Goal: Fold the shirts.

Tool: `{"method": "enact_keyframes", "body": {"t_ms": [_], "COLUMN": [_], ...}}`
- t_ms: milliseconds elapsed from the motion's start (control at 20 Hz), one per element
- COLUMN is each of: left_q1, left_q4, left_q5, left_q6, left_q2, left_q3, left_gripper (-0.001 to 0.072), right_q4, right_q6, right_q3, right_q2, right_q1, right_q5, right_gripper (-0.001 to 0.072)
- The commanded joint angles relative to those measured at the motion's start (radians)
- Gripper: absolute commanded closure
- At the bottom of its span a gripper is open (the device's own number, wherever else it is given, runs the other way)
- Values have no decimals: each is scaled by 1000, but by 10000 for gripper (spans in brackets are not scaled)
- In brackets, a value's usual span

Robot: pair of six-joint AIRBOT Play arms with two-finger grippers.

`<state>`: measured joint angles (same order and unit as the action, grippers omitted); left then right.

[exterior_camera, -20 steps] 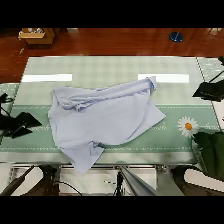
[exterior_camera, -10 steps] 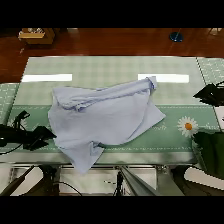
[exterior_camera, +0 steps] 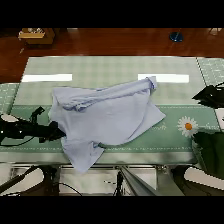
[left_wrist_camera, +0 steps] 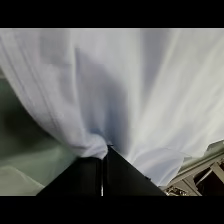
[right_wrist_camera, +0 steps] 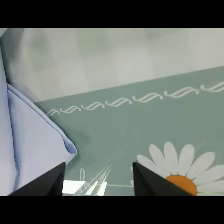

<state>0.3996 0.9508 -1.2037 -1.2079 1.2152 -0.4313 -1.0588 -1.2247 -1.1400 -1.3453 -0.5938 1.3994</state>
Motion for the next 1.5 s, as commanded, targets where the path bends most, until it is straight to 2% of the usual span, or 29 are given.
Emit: {"method": "enact_keyframes", "body": {"t_ms": [0,250,550,1000,1100,1150,1200,1250,1450], "left_q1": [-22,-22,-22,-22,-19,-19,-19,-19,-16], "left_q4": [24,24,24,24,24,24,24,24,3], "left_q5": [77,66,66,61,71,71,68,62,-97], "left_q6": [2,23,30,73,90,98,100,103,187], "left_q2": [21,21,21,21,21,21,21,17,-53], "left_q3": [1,1,1,1,1,1,1,-2,-158], "left_gripper": [682,682,682,682,682,682,682,683,683], "right_q4": [8,172,189,198,210,226,250,270,294], "right_q6": [2,55,51,-68,-85,-85,-82,-72,86], "right_q3": [80,257,378,407,407,407,405,394,241], "right_q2": [1,1,0,-55,-88,-98,-97,-91,32], "right_q1": [-1,0,145,280,330,352,369,373,312], "right_q5": [33,-17,-174,-338,-377,-406,-436,-436,-250], "right_gripper": [184,184,184,194,333,453,646,695,695]}}
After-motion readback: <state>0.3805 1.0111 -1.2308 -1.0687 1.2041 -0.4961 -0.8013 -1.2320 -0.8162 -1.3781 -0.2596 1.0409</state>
